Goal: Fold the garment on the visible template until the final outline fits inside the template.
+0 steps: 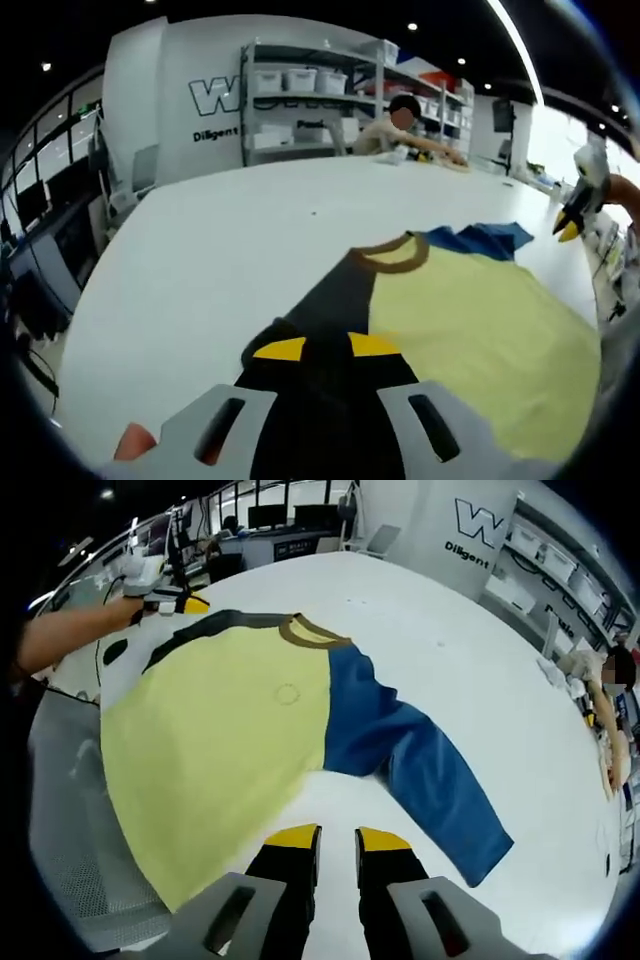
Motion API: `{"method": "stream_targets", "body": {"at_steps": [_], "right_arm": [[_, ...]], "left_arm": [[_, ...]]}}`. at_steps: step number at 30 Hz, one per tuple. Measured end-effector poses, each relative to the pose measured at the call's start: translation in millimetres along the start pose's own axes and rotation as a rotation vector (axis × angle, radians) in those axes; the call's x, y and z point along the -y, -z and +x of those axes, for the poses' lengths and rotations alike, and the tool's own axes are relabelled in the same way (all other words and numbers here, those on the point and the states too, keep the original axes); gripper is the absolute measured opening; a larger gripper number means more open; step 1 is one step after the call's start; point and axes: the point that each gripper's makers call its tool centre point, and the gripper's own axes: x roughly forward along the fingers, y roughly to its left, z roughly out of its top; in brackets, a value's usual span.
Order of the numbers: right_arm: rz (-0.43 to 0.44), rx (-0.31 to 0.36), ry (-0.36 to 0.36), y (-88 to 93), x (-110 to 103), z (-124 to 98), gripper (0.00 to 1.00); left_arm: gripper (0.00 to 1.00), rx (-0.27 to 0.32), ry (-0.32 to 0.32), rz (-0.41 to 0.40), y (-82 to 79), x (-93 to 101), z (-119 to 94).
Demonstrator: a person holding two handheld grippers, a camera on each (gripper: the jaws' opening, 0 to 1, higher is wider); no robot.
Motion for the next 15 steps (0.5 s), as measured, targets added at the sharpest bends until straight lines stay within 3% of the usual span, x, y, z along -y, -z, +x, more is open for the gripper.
{"method": "stream_targets", "body": {"at_steps": [6,15], "right_arm": [[0.016,0.014,0.009,-5.3,10.8,2.6,0.09],[0.043,0.054,0.047,-13.4,35.8,3.1,0.1]], "left_arm": [[0.17,-0.032,-0.019,0.009,9.1,-2.9,15.6],[0.0,-0.079,0.004,0.027,23.1,0.6,29.3]]}}
